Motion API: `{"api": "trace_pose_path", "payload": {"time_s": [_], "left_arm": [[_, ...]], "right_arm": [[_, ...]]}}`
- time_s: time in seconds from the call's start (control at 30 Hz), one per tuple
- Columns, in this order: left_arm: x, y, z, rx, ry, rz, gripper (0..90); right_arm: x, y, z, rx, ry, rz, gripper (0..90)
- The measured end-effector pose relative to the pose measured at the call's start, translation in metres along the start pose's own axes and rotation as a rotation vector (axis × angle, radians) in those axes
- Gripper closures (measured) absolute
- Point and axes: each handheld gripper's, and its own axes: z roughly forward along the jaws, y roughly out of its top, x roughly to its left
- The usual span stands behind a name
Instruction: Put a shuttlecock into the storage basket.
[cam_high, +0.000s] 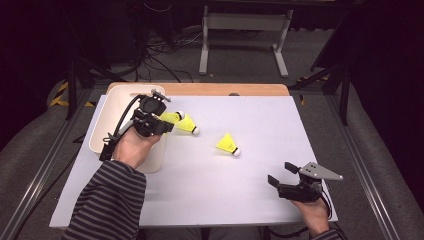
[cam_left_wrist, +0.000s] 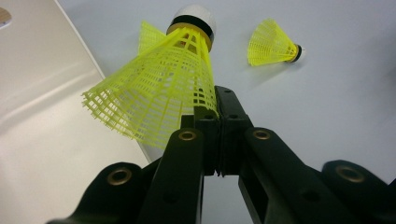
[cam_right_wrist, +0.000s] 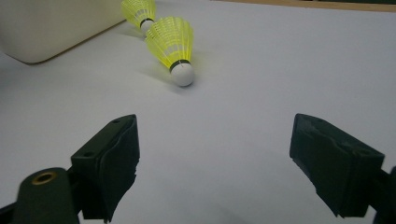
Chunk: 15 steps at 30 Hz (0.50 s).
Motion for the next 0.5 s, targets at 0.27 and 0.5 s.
{"api": "trace_pose_path", "payload": {"time_s": [0.27,0.5], "left_arm": [[0.006,-0.001,-0.003,0.000,0.006,-0.012,89.0],[0.013,-0.003,-0.004,0.002,0.022,-0.025,89.0]], "right_arm": [[0.000,0.000,0.000,0.000,0.000,-0.001,16.3],[0.000,0.000,0.000,0.001,0.000,-0.002,16.4]]}}
